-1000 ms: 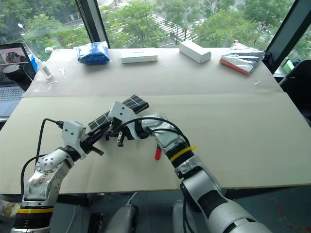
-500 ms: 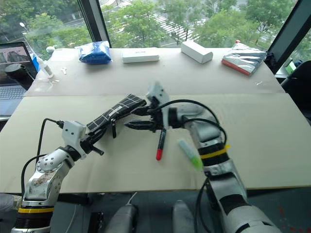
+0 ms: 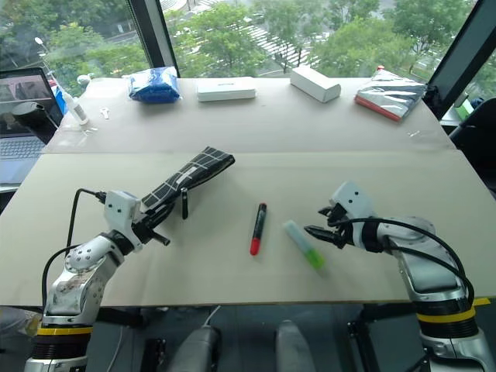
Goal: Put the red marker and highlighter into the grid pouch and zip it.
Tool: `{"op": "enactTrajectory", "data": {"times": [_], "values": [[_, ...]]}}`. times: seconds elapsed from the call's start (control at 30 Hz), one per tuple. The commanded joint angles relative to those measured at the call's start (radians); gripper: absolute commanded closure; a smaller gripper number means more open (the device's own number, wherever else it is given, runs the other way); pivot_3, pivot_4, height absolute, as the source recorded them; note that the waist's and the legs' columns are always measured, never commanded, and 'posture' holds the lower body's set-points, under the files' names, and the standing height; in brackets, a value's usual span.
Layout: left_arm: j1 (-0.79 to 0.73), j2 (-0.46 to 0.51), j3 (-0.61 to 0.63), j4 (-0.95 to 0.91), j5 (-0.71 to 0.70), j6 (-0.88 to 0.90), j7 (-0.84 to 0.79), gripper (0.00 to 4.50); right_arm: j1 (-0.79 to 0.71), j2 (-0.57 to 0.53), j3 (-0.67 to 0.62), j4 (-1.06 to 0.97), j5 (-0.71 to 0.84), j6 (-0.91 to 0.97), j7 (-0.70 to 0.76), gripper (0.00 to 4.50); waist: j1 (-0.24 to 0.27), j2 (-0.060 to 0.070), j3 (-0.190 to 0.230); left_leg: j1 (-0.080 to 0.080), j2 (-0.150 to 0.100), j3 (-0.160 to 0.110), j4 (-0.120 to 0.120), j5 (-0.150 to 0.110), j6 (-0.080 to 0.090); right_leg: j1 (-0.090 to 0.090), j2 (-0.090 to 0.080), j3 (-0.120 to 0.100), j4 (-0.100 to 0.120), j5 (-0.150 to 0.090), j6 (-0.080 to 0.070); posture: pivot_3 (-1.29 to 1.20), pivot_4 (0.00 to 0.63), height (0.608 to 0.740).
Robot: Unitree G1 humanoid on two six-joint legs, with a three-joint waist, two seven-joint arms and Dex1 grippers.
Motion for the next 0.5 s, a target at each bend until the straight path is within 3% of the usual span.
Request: {"op": "enactTrajectory", "data": {"times": [0.03, 0.23, 0.5], "values": [[-0.01, 0.005, 0.008, 0.01, -0.001, -0.03, -0.016, 4.5, 0.021, 0.004, -0.006, -0.054, 0.035, 0.081, -0.034, 1.3, 0.0, 0.0, 0.0, 0.0, 0.0, 0.0, 0.0, 0.0, 0.0, 0.0, 0.0, 0.0, 0.0, 0.0, 0.0, 0.0, 0.15, 0.74], [0.015, 0.006, 0.019, 0.013, -0.006, -0.042, -0.03, 4.5, 0.039, -0.011, -0.033, -0.113, 0.128, 0.187, -0.026, 1.3, 0.001, 0.0, 0.0, 0.0, 0.0, 0.0, 0.0, 0.0, 0.0, 0.001, 0.0, 0.0, -0.001, 0.0, 0.0, 0.0, 0.15, 0.74], [0.039, -0.004, 0.022, 0.061, -0.002, -0.094, -0.044, 4.5, 0.082, -0.031, 0.008, -0.151, 0.144, 0.208, -0.051, 1.3, 0.002, 0.0, 0.0, 0.0, 0.0, 0.0, 0.0, 0.0, 0.0, 0.001, 0.0, 0.0, -0.001, 0.0, 0.0, 0.0, 0.15, 0.74]]}}
